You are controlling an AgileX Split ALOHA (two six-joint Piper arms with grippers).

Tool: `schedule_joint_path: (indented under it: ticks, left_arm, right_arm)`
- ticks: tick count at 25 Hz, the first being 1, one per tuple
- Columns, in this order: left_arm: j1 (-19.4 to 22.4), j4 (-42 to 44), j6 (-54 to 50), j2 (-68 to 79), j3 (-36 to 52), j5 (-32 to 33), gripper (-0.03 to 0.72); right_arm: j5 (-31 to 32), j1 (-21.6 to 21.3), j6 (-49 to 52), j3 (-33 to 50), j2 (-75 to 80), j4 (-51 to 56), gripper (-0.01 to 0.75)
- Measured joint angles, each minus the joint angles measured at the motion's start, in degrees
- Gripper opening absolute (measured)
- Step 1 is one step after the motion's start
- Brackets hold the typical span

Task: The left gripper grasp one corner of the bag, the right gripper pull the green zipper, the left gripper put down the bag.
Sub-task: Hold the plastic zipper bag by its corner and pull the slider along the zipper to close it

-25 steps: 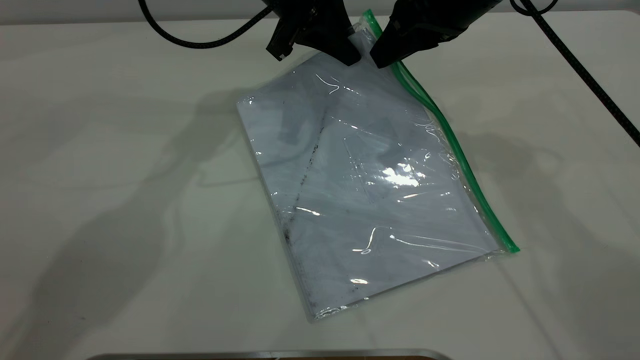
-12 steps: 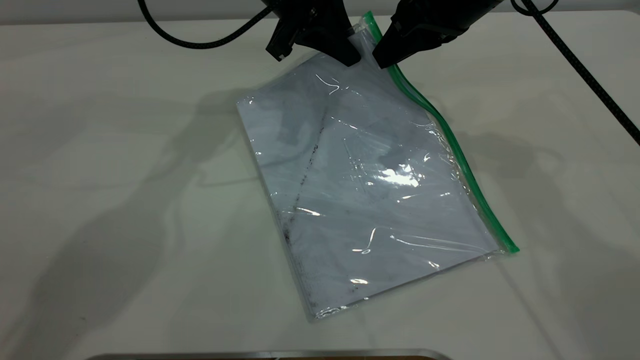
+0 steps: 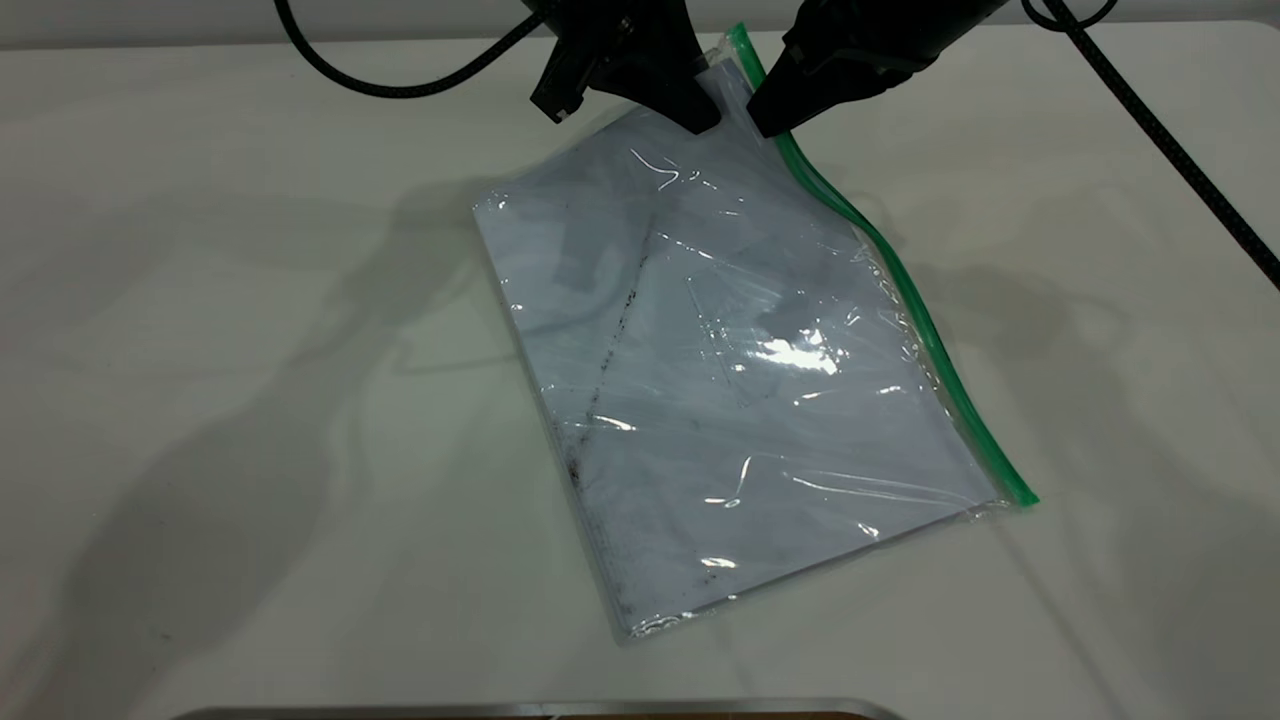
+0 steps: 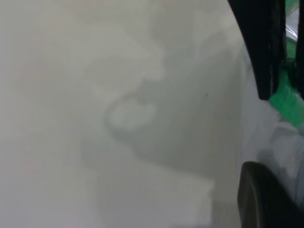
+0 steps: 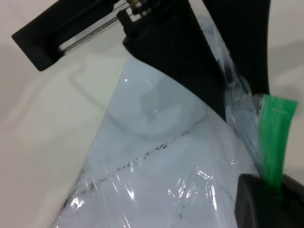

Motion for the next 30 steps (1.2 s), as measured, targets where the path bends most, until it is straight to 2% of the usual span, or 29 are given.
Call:
schedule_joint_path:
  ticks: [5, 18, 30]
  left_arm:
    - [0.0, 0.0, -0.6, 0.0, 0.0, 0.0, 0.051]
    - [1.8, -3.7, -2.6, 0.4, -1.3, 2.6, 0.051]
    - [2.3, -4.9, -3.0, 0.6, -1.7, 3.4, 0.051]
  right_arm:
    - [0.0, 0.0, 0.4, -0.1, 0.0, -1.0, 0.035]
    - [-1.4, 0.5, 11.3, -0.8, -0.3, -12.2, 0.035]
    - [-3.2, 0.5, 13.7, -0.8, -0.3, -15.4, 0.035]
